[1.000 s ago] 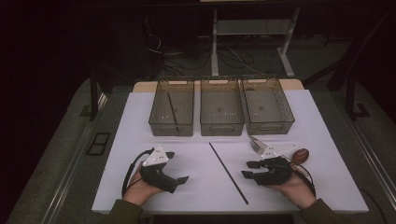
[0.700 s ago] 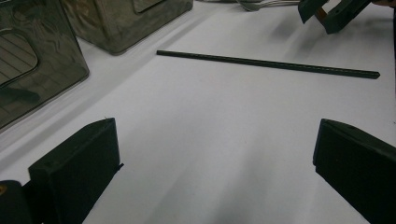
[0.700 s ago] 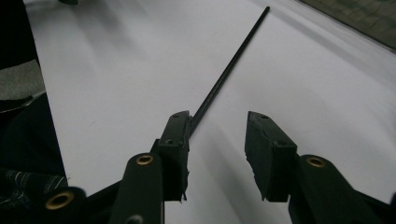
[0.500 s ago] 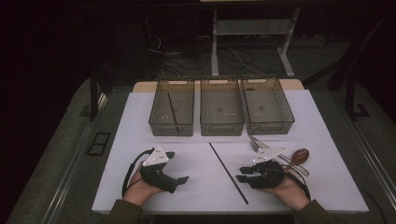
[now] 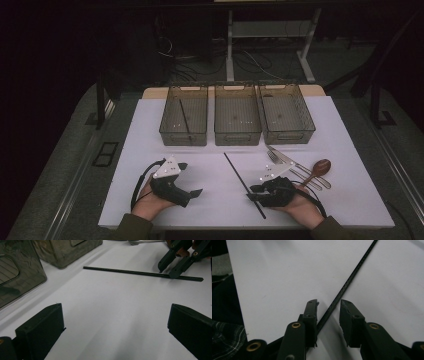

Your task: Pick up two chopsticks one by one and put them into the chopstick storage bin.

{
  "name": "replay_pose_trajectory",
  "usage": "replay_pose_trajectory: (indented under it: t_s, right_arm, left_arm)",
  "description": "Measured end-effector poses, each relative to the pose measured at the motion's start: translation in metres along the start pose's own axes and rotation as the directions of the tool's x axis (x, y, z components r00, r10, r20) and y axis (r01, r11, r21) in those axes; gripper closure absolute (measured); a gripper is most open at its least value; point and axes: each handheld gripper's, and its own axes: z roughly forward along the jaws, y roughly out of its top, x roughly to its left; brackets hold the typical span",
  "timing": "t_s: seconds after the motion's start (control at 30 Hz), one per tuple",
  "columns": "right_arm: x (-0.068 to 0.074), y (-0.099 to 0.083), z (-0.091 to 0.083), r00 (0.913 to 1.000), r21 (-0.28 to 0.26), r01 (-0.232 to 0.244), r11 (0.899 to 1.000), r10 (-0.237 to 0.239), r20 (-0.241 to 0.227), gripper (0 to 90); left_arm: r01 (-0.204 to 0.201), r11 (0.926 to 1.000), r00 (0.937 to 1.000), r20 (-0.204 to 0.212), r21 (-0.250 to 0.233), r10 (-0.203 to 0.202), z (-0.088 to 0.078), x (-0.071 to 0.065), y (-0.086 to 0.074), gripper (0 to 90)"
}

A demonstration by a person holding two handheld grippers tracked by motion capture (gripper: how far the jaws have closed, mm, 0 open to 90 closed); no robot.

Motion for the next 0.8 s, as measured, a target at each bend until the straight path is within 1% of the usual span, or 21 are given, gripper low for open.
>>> replay_pose_trajectory:
  t_s: [0.13,0.2,0.27,0.3,0.4,0.63,0.7,0.73,0.8]
  right_arm:
    - [0.0024,0.0003,0.0006,0.9995,0.004,0.022,1.000,-0.022,0.024,69.4]
    - [0.0030,0.0003,0.0008,0.9993,0.006,0.027,1.000,-0.027,0.027,71.1]
    - [0.0030,0.0004,0.0008,0.9987,0.010,0.036,0.999,-0.036,0.036,75.2]
    - [0.0027,0.0006,0.0008,0.9986,0.011,0.037,0.999,-0.037,0.038,75.7]
    - [0.0016,0.0013,0.0005,0.9991,0.016,0.030,0.999,-0.031,0.031,76.4]
    - [0.0019,0.0029,-0.0005,0.9986,0.031,0.039,0.999,-0.040,0.034,77.7]
    - [0.0017,0.0029,-0.0022,0.9976,0.038,0.048,0.998,-0.049,0.048,78.3]
    - [0.0014,0.0024,-0.0030,0.9965,0.046,0.050,0.998,-0.053,0.065,78.0]
    - [0.0005,0.0014,-0.0052,0.9954,0.049,0.041,0.998,-0.045,0.085,78.7]
  left_arm:
    - [0.001,1.0000,1.0000,-0.001,0.000,-0.001,-0.0003,0.0005,0.0000,0.0]
    - [0.001,1.0000,1.0000,0.000,-0.001,-0.001,-0.0004,0.0002,0.0001,0.0]
    - [-0.001,1.0000,1.0000,0.000,0.000,0.001,-0.0004,-0.0001,0.0002,0.0]
    - [-0.001,1.0000,1.0000,0.000,0.000,0.001,-0.0004,-0.0002,0.0002,0.0]
    - [0.000,1.0000,1.0000,0.001,0.001,0.000,-0.0001,-0.0001,0.0001,0.0]
    - [-0.002,1.0000,1.0000,0.001,0.000,0.002,-0.0001,-0.0006,0.0003,0.0]
    - [-0.001,1.0000,1.0000,0.000,0.000,0.001,-0.0003,-0.0007,0.0002,0.0]
    - [-0.002,1.0000,1.0000,0.001,0.000,0.002,-0.0005,-0.0003,0.0002,0.0]
    - [0.001,1.0000,1.0000,0.001,-0.002,-0.001,-0.0004,-0.0001,0.0001,0.0]
